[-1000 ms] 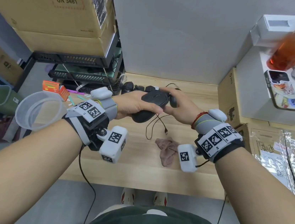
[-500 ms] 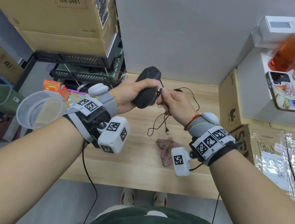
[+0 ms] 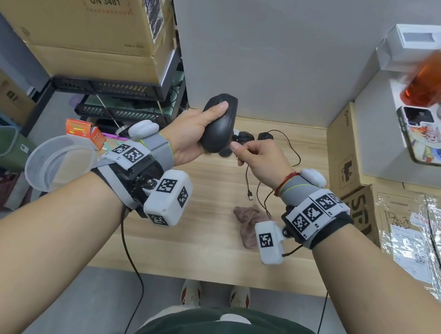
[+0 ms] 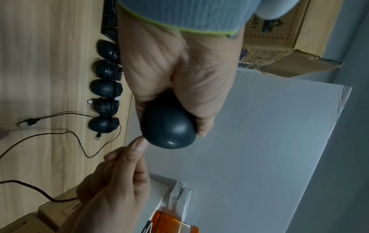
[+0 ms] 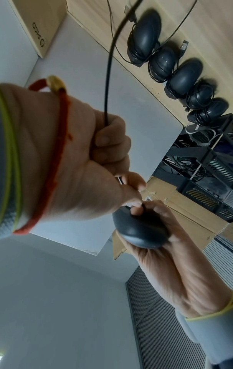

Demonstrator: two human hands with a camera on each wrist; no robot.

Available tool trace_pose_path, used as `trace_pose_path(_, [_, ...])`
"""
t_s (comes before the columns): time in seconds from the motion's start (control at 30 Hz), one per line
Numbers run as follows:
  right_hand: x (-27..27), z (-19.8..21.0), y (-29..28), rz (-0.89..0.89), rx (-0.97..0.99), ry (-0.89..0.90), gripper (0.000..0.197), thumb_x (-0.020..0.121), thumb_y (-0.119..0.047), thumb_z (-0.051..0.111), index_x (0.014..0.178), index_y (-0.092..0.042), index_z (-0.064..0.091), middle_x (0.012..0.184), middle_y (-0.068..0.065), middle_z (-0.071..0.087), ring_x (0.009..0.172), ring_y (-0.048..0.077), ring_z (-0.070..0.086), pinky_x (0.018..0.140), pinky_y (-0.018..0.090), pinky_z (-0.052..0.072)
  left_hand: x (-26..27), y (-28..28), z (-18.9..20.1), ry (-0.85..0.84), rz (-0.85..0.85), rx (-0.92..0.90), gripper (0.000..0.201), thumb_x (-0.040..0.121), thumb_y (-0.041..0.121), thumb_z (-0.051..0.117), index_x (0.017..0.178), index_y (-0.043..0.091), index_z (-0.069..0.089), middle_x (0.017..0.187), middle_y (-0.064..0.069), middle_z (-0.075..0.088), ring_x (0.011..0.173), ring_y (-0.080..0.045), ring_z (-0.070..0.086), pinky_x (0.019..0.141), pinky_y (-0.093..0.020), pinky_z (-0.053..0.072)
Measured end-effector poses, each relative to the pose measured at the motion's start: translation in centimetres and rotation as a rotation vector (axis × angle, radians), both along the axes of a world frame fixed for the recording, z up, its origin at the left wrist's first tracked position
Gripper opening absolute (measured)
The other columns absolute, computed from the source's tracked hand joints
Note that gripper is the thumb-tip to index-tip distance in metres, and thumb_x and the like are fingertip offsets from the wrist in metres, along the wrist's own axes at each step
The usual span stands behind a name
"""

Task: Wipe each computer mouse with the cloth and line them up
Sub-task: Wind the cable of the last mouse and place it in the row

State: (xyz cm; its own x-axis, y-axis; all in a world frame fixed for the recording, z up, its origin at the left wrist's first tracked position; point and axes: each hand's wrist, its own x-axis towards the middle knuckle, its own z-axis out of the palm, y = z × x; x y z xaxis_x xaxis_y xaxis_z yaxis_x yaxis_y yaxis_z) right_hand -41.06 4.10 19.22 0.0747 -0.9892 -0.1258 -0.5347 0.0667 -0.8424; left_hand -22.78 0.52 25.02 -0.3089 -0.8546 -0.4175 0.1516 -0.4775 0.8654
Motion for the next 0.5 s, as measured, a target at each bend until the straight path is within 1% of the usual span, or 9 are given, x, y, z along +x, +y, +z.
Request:
trace_pose_path(0.07, [-0.4,-0.5,-0.4,-0.033,-0.006,-0.003,0.045,0.090,-0.050,0.065,0.063,-0.014,0.066,0.044,-0.013,0.047,0.045,0.003,0.039,0.054,0.024,0.033,0.2,-0.1,0.1,0.042,0.010,0.041,0.036,0.099,0.028,0.061,0.116,-0.003,0.060,0.096,-0.017,0.065,0.090,-0.029,0.066,0.073,-0.036,0.058])
trace_pose_path(0.13, [-0.6,-0.8,-0.7,-0.064,-0.014,-0.005,0.052,0.085,-0.054,0.068,0.071,-0.005,0.068,0.055,-0.012,0.058,0.055,0.004,0.046,0.061,0.025,0.038,0.5,-0.1,0.3,0.092,-0.018,0.082,0.035,0.101,0.024,0.057,0.122,-0.004,0.057,0.102,-0.018,0.065,0.092,-0.029,0.066,0.075,-0.038,0.059])
trace_pose_path(0.2, [-0.7,-1.0,-0.9,-0.101,-0.030,-0.002,0.061,0.079,-0.061,0.067,0.073,0.000,0.065,0.058,-0.009,0.058,0.057,0.008,0.045,0.060,0.026,0.038,0.6,-0.1,0.3,0.115,-0.036,0.095,0.035,0.101,0.022,0.056,0.126,-0.003,0.057,0.106,-0.018,0.065,0.095,-0.028,0.066,0.079,-0.040,0.060])
trace_pose_path(0.23, [-0.7,-1.0,-1.0,-0.110,-0.040,0.001,0.062,0.079,-0.061,0.066,0.073,0.001,0.064,0.058,-0.006,0.056,0.057,0.009,0.044,0.059,0.027,0.037,0.6,-0.1,0.4,0.110,-0.028,0.092,0.036,0.101,0.022,0.056,0.126,-0.003,0.057,0.105,-0.017,0.066,0.095,-0.028,0.067,0.080,-0.040,0.060])
trace_pose_path(0.3, [-0.7,-0.9,-1.1,-0.108,-0.044,0.000,0.056,0.084,-0.056,0.065,0.071,-0.002,0.065,0.059,-0.001,0.056,0.057,0.010,0.042,0.059,0.028,0.036,0.4,-0.2,0.3,0.066,0.019,0.061,0.036,0.101,0.025,0.057,0.124,-0.003,0.060,0.098,-0.014,0.069,0.089,-0.026,0.069,0.074,-0.037,0.060])
trace_pose_path(0.33, [-0.7,-0.8,-1.1,-0.100,-0.042,0.001,0.050,0.088,-0.054,0.063,0.069,-0.008,0.068,0.059,0.000,0.057,0.057,0.010,0.042,0.060,0.028,0.036,0.4,-0.4,0.2,0.033,0.049,0.035,0.035,0.101,0.028,0.058,0.120,-0.001,0.061,0.093,-0.011,0.069,0.083,-0.023,0.069,0.069,-0.034,0.058])
trace_pose_path(0.4, [-0.9,-0.3,-1.0,-0.092,-0.030,0.001,0.043,0.093,-0.049,0.059,0.065,-0.019,0.070,0.054,-0.009,0.052,0.052,0.004,0.040,0.059,0.027,0.033,0.5,-0.8,-0.1,-0.009,0.096,-0.001,0.031,0.100,0.030,0.060,0.115,0.004,0.062,0.085,-0.007,0.067,0.074,-0.020,0.066,0.067,-0.031,0.054])
trace_pose_path(0.43, [-1.1,-0.1,-1.0,-0.094,-0.024,-0.005,0.041,0.095,-0.045,0.058,0.066,-0.020,0.070,0.050,-0.013,0.051,0.049,0.002,0.042,0.058,0.025,0.032,0.7,-1.0,-0.3,-0.023,0.108,-0.005,0.030,0.100,0.031,0.061,0.115,0.005,0.062,0.085,-0.007,0.066,0.073,-0.021,0.064,0.069,-0.032,0.051])
trace_pose_path(0.5, [-1.7,0.0,-1.0,-0.110,-0.023,-0.036,0.039,0.097,-0.037,0.059,0.067,-0.016,0.070,0.046,-0.019,0.055,0.047,-0.003,0.046,0.059,0.022,0.033,1.2,-1.2,-0.5,-0.105,0.106,-0.024,0.032,0.097,0.032,0.065,0.116,0.007,0.065,0.088,-0.007,0.067,0.074,-0.023,0.063,0.073,-0.035,0.047])
